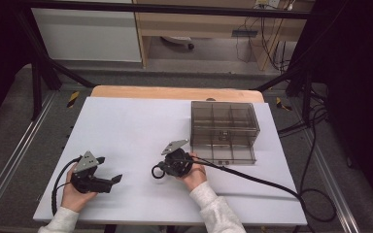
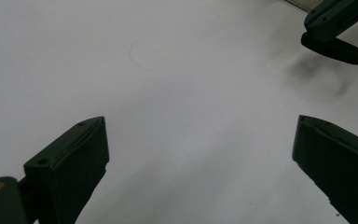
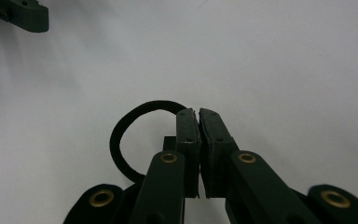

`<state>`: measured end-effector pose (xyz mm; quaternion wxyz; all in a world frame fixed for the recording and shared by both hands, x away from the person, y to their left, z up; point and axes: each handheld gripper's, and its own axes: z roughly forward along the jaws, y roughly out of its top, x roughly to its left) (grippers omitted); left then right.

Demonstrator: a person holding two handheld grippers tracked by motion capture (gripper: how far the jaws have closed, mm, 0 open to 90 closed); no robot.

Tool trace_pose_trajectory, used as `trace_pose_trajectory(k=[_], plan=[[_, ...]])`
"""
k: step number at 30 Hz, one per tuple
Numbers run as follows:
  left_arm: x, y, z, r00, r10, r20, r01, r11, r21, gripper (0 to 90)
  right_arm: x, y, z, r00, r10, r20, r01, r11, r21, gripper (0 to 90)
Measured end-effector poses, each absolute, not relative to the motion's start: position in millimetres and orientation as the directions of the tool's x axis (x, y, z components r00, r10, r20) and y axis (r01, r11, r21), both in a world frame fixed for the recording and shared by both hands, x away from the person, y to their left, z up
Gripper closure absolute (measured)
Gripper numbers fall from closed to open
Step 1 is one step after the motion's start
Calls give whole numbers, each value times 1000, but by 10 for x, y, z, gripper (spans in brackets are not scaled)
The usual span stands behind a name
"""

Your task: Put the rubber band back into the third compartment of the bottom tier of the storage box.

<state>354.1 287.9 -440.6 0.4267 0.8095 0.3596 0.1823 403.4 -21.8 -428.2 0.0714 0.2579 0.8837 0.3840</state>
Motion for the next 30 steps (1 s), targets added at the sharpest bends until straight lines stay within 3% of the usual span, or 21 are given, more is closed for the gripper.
trace_pose_trajectory(k=[30], plan=[[3540, 2875, -4405, 676, 737, -14, 427, -376, 822, 35, 3961, -369, -4139, -855, 517, 49, 388, 573, 722, 878]])
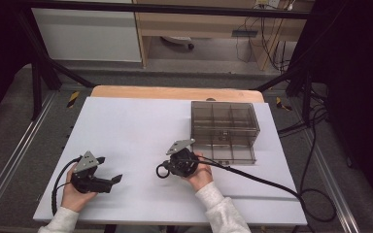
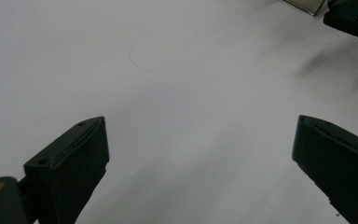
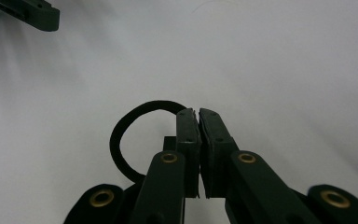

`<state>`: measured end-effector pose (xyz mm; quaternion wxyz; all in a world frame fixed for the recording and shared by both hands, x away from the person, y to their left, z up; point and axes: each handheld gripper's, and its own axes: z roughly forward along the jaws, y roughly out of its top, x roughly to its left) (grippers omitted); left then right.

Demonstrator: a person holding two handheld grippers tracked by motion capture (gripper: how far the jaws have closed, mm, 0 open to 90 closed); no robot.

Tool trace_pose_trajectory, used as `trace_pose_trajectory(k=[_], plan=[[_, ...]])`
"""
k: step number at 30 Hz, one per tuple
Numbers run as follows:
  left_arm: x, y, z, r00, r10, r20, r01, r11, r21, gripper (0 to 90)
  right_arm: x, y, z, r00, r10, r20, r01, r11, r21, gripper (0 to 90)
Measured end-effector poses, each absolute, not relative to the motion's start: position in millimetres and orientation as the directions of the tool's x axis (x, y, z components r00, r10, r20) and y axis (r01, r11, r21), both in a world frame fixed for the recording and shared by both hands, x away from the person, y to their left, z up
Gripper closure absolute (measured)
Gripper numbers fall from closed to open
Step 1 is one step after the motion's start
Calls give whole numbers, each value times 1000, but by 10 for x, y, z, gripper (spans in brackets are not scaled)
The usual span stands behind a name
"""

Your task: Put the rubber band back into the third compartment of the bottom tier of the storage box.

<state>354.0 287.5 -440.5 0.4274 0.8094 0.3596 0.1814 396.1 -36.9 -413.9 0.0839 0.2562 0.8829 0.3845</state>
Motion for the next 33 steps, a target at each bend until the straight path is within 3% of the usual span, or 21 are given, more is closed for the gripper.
trace_pose_trajectory(k=[33], plan=[[3543, 2873, -4407, 675, 737, -14, 428, -377, 822, 35, 3870, -918, -4040, -820, 570, 46, 412, 533, 739, 877]])
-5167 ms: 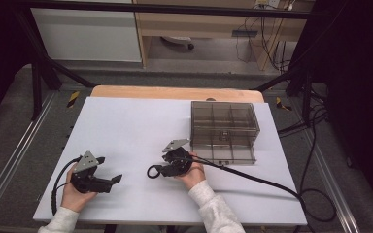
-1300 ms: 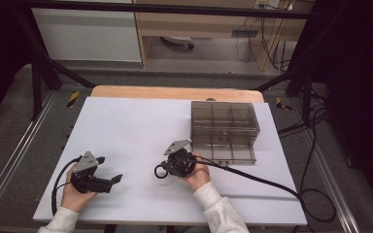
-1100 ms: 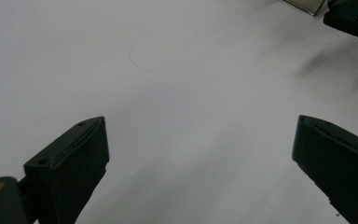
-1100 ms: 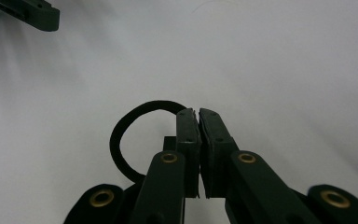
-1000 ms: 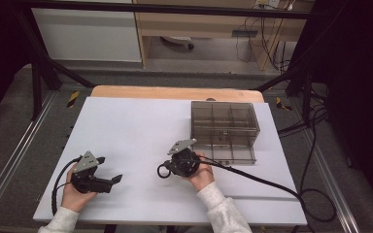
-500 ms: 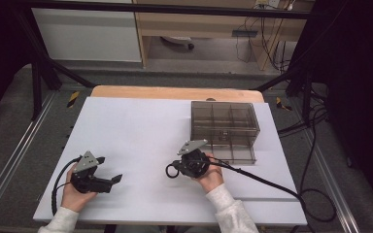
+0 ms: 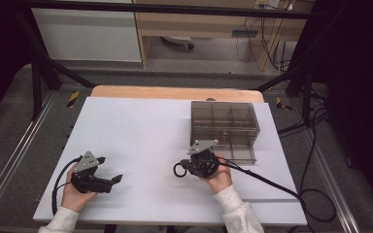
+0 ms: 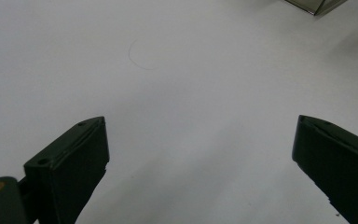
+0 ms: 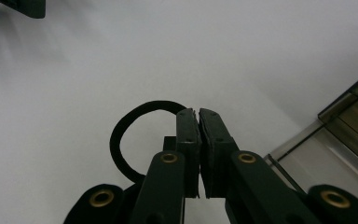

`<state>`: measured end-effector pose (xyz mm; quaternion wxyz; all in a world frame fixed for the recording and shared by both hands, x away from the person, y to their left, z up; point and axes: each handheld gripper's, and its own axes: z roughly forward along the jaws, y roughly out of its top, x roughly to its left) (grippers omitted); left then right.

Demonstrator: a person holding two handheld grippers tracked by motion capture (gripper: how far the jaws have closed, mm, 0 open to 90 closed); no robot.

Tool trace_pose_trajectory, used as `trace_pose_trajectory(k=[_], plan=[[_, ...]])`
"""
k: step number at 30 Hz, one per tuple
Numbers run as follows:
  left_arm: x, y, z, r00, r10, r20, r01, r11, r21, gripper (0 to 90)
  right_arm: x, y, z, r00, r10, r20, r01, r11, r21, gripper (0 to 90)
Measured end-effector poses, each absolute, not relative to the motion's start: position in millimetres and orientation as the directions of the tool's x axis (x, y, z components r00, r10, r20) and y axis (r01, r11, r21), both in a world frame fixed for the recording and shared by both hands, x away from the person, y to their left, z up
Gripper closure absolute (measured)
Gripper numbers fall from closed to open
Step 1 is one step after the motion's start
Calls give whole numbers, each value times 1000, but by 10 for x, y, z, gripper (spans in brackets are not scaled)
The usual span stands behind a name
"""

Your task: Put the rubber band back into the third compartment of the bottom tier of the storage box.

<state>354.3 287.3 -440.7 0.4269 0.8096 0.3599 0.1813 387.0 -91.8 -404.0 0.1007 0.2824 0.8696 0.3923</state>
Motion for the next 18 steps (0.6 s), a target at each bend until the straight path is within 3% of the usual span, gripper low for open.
trace_pose_trajectory(k=[18], plan=[[3544, 2873, -4409, 675, 737, -15, 429, -377, 821, 35, 3861, -1241, -3994, -791, 609, 54, 434, 497, 751, 878]])
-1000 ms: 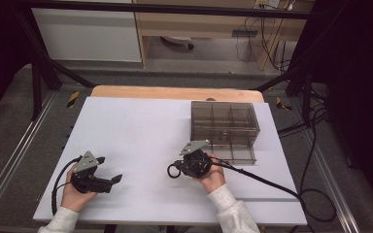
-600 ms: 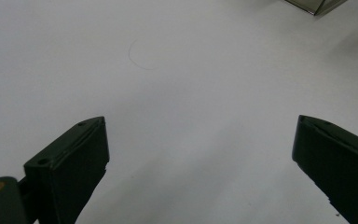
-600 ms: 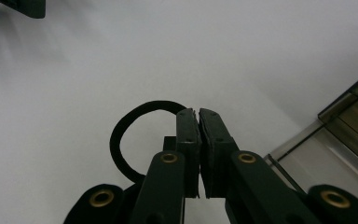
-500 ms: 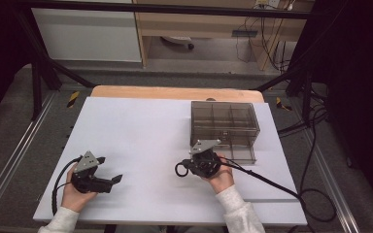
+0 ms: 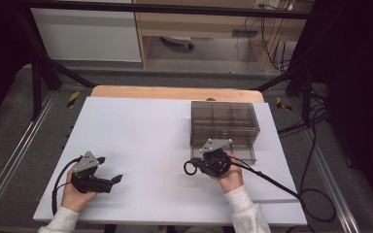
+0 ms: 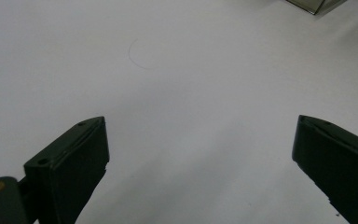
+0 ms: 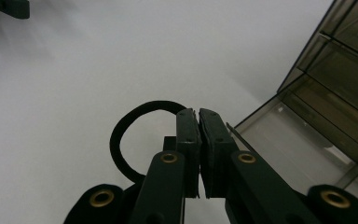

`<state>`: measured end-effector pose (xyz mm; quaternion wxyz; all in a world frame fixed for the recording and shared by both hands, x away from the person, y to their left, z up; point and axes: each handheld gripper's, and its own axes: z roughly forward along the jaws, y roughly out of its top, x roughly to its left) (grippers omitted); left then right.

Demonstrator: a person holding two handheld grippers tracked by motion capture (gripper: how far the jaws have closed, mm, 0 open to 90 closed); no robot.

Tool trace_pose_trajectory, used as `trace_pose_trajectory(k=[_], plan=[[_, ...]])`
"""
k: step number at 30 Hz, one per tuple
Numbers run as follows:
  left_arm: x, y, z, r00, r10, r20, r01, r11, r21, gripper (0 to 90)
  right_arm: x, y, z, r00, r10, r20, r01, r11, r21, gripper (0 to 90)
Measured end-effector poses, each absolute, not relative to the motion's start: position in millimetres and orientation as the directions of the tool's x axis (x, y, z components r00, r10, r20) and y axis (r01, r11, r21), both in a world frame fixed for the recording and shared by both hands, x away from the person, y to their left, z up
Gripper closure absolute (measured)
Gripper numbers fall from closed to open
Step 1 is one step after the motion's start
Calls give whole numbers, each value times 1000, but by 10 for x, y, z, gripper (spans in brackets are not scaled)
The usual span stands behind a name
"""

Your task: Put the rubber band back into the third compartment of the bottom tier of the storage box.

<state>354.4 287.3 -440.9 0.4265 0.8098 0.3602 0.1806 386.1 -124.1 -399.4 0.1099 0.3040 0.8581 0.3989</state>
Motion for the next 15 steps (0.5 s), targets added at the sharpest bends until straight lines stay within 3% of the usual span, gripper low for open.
trace_pose_trajectory(k=[15], plan=[[3545, 2871, -4410, 676, 737, -15, 430, -377, 820, 35, 3857, -1523, -4006, -753, 656, 52, 467, 477, 745, 877]])
